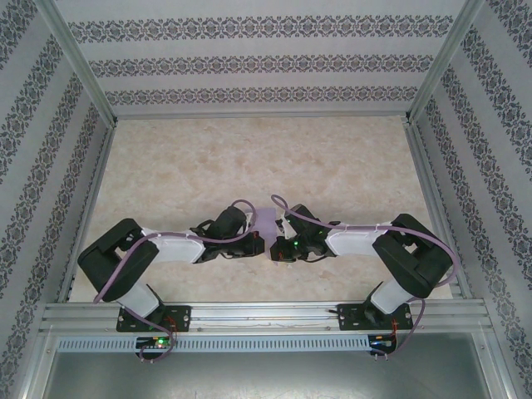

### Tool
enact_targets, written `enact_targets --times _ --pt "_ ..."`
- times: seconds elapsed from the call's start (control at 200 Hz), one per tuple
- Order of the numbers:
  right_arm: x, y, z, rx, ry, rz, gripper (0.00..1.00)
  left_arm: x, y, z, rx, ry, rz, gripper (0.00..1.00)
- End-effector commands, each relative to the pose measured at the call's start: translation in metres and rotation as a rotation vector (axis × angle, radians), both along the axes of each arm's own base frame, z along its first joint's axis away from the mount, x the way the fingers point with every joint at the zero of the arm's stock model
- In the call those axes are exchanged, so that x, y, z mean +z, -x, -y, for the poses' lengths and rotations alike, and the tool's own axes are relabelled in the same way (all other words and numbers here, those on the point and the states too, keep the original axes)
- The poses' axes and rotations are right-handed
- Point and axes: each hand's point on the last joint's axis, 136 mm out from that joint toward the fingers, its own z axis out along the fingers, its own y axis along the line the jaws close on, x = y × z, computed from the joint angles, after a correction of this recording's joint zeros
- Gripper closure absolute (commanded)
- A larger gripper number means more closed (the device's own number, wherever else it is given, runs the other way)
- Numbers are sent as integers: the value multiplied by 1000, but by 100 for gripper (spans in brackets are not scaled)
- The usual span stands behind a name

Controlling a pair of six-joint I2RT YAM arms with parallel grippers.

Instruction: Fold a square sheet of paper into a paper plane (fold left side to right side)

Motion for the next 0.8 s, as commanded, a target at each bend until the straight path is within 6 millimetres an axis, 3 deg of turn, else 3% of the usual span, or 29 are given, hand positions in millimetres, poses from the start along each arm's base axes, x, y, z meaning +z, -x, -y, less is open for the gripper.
enact_targets --times 0.0,0.3,0.794 --pt "-45 19 40 -25 213 -71 100 11 -6 18 -25 55 30 100" --pt "-48 22 45 -20 239 -79 100 -11 -8 10 7 -15 4 100" --pt "-48 29 55 9 291 -93 100 -44 -21 -44 120 -144 -33 100"
